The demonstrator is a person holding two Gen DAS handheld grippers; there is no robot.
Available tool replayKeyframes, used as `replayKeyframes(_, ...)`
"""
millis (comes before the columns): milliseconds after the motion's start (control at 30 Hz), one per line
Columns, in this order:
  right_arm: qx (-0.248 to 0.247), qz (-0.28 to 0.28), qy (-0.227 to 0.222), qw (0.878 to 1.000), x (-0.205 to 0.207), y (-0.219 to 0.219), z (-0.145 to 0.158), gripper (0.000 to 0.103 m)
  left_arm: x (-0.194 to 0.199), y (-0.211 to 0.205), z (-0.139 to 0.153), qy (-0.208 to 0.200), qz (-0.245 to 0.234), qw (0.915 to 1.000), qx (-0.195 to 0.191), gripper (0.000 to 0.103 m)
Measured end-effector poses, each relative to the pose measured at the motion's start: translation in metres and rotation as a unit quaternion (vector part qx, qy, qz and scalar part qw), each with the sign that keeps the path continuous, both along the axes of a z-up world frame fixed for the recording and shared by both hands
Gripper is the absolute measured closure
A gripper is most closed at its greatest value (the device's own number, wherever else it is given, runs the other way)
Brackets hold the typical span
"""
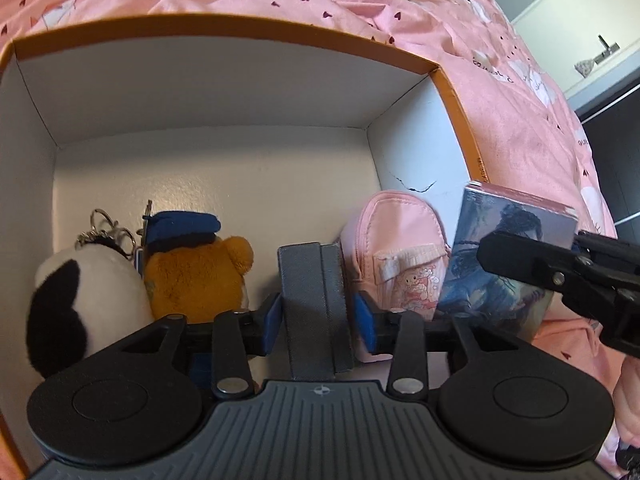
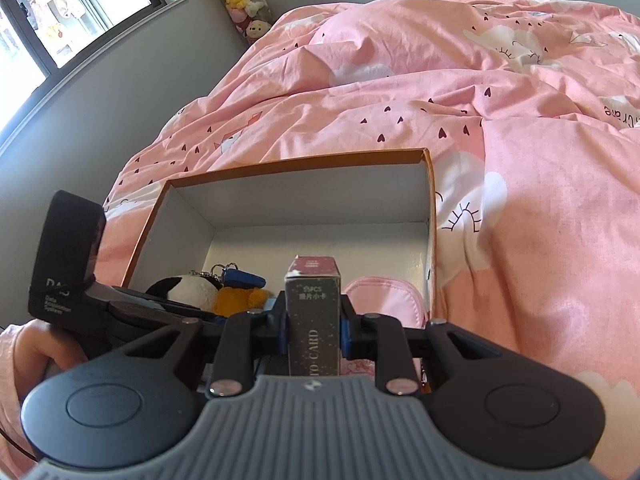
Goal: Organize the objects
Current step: 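Lower both held items into the box and open both tools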
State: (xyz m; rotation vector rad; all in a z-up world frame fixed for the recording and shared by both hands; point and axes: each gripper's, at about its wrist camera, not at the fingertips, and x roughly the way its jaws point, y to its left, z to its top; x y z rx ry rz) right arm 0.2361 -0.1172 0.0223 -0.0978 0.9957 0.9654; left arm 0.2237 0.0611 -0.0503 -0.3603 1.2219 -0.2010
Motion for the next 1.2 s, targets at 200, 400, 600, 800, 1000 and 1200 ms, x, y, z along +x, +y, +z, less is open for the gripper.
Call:
replayKeyframes(200,-0.005,0.001,-0.005,1.000,-0.002,0.003,-0.001,0.078,-0.004,0.008,0.008,-0.004,0.001,0.9998,0.017,0.048)
replayKeyframes(400,-0.009,0.001,-0.006,1.000,-0.003,0.004,-0.001,0.078,-0.003,0.005,0.006,0.003,-0.011,0.9993,0.035,0.079)
replayKeyframes(600,-0.011,0.004,-0.005,1.000,-0.003,0.006,-0.001,0.078,-0.003,0.000,-0.007,0.024,-0.014,0.9977,0.061,0.094)
replayKeyframes(800,-0.011,0.020,0.013,1.000,-0.003,0.014,-0.004,0.078,-0.009,0.010,0.006,0.004,-0.006,0.9987,0.051,0.093)
replayKeyframes(1000,-0.012,0.035,0.027,0.999,-0.001,0.035,-0.008,0.078,-0.013,0.020,0.013,-0.008,0.007,0.9988,0.048,0.092)
replayKeyframes(1200,-0.022,0.049,0.100,0.994,0.011,0.055,-0.034,0.078,-0.016,0.032,0.037,-0.054,0.024,0.9974,0.042,0.092)
